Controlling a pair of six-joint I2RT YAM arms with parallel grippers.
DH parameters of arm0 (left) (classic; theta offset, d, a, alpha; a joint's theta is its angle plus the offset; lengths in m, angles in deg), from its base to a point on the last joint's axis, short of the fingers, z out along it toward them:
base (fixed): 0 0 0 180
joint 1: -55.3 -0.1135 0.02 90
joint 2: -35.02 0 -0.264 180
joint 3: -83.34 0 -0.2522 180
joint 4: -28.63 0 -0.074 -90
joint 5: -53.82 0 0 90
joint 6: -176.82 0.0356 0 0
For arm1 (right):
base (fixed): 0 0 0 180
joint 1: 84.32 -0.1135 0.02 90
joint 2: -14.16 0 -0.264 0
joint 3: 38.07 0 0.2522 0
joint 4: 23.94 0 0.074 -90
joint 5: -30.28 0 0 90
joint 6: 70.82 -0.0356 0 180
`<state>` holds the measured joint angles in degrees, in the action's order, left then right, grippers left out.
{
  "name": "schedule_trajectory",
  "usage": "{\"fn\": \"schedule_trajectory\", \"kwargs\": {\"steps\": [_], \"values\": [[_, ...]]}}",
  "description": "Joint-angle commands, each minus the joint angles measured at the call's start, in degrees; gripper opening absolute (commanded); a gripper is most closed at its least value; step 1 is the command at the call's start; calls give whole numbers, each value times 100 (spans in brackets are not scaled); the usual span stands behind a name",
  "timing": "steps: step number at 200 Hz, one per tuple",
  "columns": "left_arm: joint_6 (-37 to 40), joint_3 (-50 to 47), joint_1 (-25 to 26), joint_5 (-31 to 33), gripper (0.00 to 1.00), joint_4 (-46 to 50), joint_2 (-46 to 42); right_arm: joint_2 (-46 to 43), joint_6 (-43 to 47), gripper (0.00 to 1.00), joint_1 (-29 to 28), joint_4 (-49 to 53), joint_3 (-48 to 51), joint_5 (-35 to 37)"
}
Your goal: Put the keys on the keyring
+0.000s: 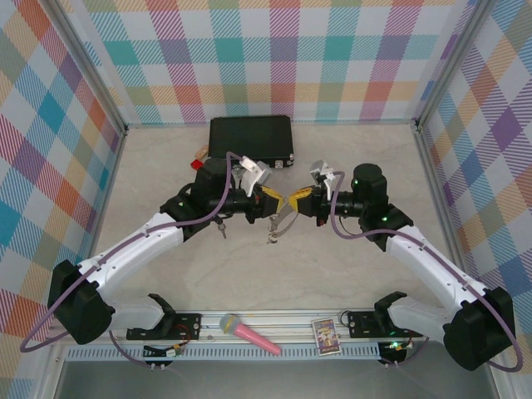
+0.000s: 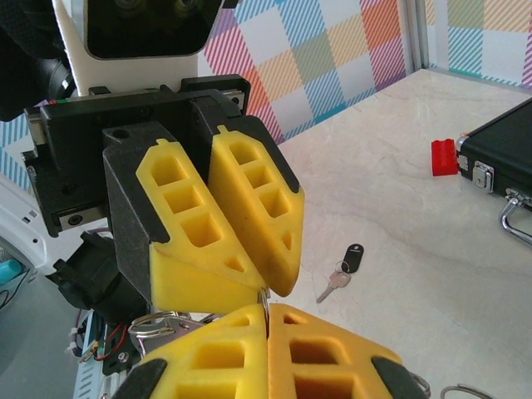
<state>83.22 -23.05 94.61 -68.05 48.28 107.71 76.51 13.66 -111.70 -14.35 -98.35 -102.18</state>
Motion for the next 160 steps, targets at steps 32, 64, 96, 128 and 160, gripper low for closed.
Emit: {"fn": "schedule_trajectory", "kwargs": {"steps": [32, 64, 96, 128, 160], "values": [[-149, -177, 78, -110, 19, -689, -496, 23, -19, 0, -22, 21, -252, 18], [-63, -43, 85, -295, 18, -447, -299, 5, -44, 0, -24, -5, -269, -122], [-52, 43, 94, -406, 18, -345, -79, -21, -89, 0, -31, -14, -295, -259], [-49, 70, 120, -499, 17, -352, -9, -30, -115, 0, -40, 1, -296, -289], [-26, 96, 129, -481, 16, -350, 39, -30, -138, 0, -48, -45, -287, -369]]}}
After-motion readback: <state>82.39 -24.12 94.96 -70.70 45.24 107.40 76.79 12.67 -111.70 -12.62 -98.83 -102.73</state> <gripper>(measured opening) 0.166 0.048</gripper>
